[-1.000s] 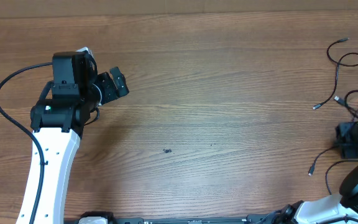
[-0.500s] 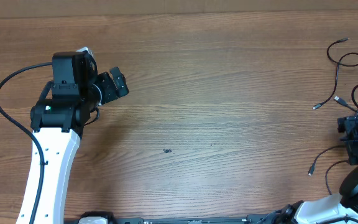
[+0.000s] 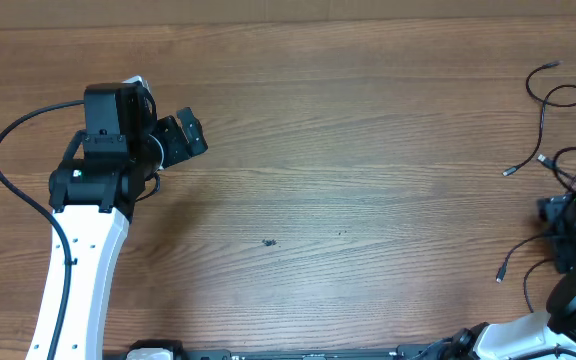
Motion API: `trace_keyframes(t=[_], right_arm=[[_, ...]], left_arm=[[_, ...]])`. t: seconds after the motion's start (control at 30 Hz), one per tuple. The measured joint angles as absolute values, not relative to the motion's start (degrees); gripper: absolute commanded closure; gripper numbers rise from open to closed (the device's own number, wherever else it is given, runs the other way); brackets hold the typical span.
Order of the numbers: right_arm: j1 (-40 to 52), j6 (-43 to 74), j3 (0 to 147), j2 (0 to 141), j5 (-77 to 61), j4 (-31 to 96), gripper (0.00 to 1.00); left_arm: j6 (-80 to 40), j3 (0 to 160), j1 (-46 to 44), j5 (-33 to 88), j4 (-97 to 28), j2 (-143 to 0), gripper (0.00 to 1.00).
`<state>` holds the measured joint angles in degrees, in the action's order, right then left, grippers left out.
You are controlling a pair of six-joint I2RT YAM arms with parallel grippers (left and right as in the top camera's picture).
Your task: Untangle cables
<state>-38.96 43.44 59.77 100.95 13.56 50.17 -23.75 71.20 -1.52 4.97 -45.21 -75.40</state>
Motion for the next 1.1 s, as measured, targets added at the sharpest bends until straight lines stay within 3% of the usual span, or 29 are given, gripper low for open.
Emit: trace_keyframes(t=[0.37, 0.47, 0.5, 0.57, 0.8, 0.97, 1.1], right_arm=[[-38.96, 43.48, 55.35, 100.14, 13.96, 43.18, 0.01], [-38.96, 43.55, 54.22, 99.66, 13.74, 40.97, 0.11], [-38.96, 43.57, 53.89, 99.53, 13.67, 40.27, 0.22], [-38.96, 43.51, 53.54, 99.48, 13.3, 39.33, 0.3], [-38.96, 43.77, 53.34, 99.48, 13.34, 38.54, 0.42], [-38.94, 43.7, 53.19, 99.48, 13.43, 38.3, 0.65], [-38.89, 43.77, 52.58, 99.24, 13.54, 37.01, 0.77]], left_arm=[[-23.75, 71.2, -1.52, 4.97, -45.23, -75.4, 0.0], [-23.73, 71.2, -1.52, 4.97, -45.23, -75.4, 0.0], [-23.75, 71.2, -1.52, 4.97, -45.23, -75.4, 0.01], [-23.75, 71.2, -1.52, 4.97, -45.23, -75.4, 0.0], [-23.75, 71.2, -1.52, 4.97, -45.23, -75.4, 0.01], [-23.75, 71.2, -1.52, 4.97, -45.23, -75.4, 0.01], [-23.75, 71.2, -1.52, 4.97, -45.23, -75.4, 0.0]])
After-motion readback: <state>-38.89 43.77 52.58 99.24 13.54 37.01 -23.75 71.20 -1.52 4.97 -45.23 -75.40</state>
